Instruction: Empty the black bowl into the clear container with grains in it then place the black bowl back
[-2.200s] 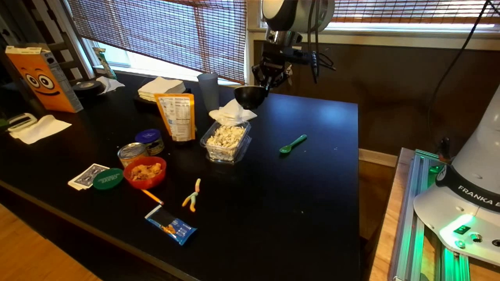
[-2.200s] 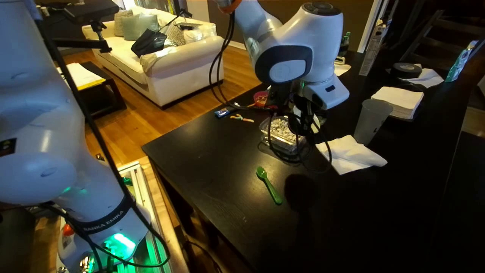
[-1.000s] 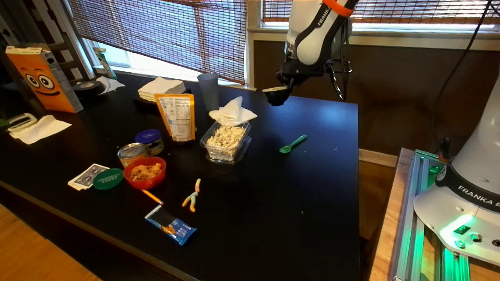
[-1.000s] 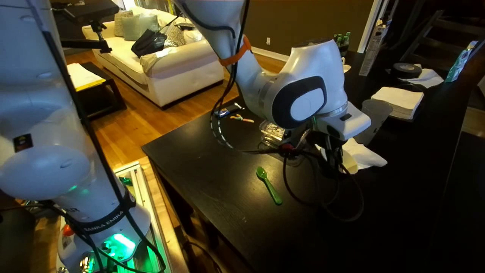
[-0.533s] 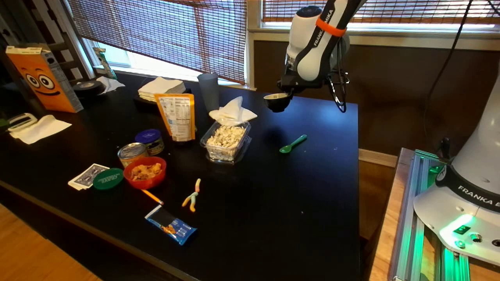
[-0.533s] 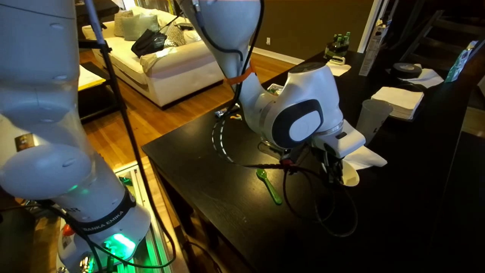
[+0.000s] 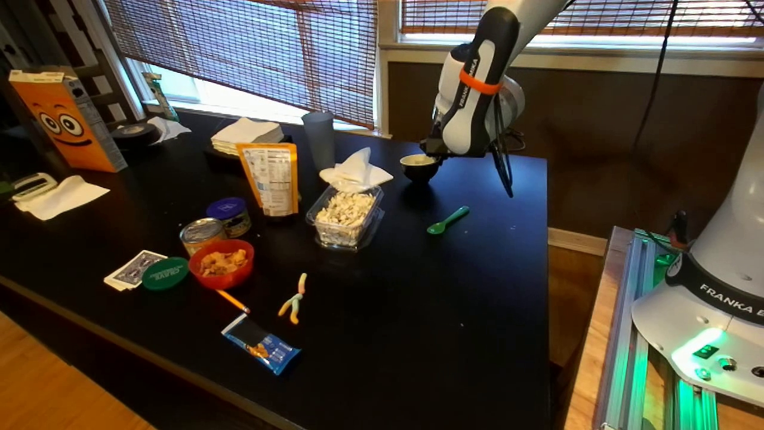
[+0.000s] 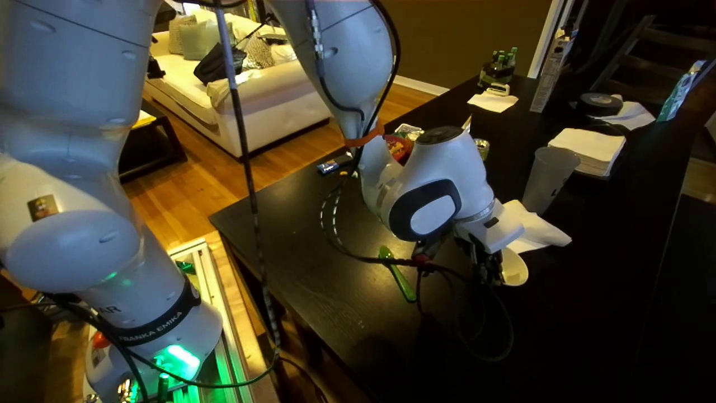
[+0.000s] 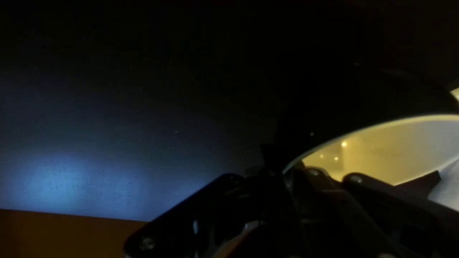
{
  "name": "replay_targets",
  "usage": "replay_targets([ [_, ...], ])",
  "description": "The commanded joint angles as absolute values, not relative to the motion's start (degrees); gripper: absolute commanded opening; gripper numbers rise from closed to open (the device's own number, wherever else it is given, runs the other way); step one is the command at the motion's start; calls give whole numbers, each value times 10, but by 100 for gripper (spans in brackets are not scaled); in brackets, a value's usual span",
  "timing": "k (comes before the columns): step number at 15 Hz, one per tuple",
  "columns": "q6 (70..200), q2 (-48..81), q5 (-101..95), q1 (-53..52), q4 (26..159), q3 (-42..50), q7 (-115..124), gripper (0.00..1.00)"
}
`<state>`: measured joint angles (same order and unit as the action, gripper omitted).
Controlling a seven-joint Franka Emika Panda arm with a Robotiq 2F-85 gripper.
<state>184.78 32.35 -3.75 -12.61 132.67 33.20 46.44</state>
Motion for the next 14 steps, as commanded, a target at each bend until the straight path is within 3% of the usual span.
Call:
replay_targets([
  [1, 1877, 356, 45, -120, 1306, 310, 398, 2],
  [2, 1881, 355, 62, -115, 1305, 302, 380, 2],
  [3, 1876, 350, 76, -110, 1304, 295, 362, 33],
  [5, 1873, 342, 102, -117, 1306, 300, 329, 40],
  [9, 1844, 308, 132, -150, 1320, 345, 265, 69],
  [14, 1713, 174, 56, -188, 1357, 405, 221, 100],
])
